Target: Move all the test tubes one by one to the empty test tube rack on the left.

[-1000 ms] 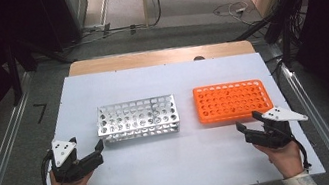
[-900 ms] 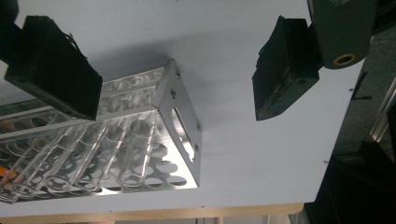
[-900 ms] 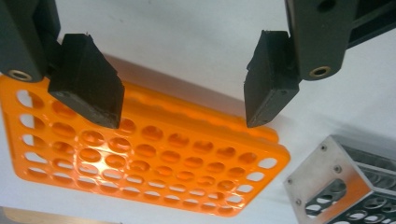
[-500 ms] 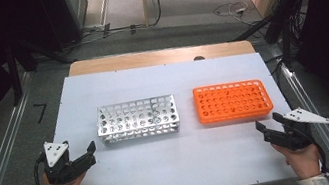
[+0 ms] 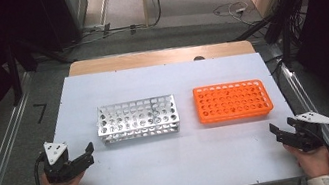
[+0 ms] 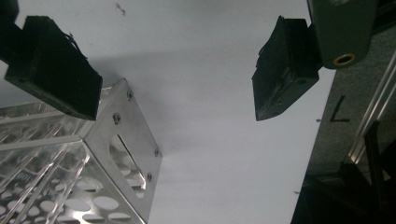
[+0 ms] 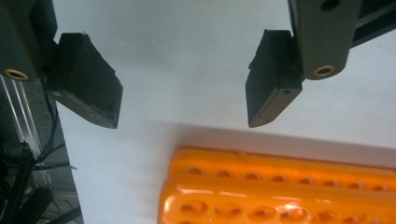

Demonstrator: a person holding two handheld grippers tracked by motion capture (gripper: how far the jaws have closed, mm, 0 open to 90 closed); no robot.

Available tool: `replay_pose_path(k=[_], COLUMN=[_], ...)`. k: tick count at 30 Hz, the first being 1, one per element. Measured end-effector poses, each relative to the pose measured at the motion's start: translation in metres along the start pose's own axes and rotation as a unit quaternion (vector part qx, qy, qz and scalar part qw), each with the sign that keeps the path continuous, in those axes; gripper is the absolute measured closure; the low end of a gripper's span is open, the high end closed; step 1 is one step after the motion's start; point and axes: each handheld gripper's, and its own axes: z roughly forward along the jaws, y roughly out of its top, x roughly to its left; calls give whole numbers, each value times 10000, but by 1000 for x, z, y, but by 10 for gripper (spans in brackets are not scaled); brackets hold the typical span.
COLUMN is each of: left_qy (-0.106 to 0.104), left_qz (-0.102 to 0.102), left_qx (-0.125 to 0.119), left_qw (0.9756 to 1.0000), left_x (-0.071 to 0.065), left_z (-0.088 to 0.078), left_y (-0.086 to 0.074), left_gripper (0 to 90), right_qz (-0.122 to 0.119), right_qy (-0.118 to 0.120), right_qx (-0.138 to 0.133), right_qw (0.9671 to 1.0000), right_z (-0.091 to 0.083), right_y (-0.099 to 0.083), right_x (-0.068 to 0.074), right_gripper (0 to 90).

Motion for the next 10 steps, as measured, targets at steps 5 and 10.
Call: replay_pose_path(k=[5,10], left_qy=[-6,-37], left_qz=[-39,-44], left_qx=[100,81], left_qw=[9999,10000], left_x=[0,0], left_z=[6,5], left_y=[-2,-1], left_gripper=[158,158], right_qz=[52,-62], right_qy=[24,-3], right_qx=[155,282], right_qw=[9999,9996], right_z=[7,14], right_y=[-6,-6], right_x=[-4,0], right_gripper=[245,233])
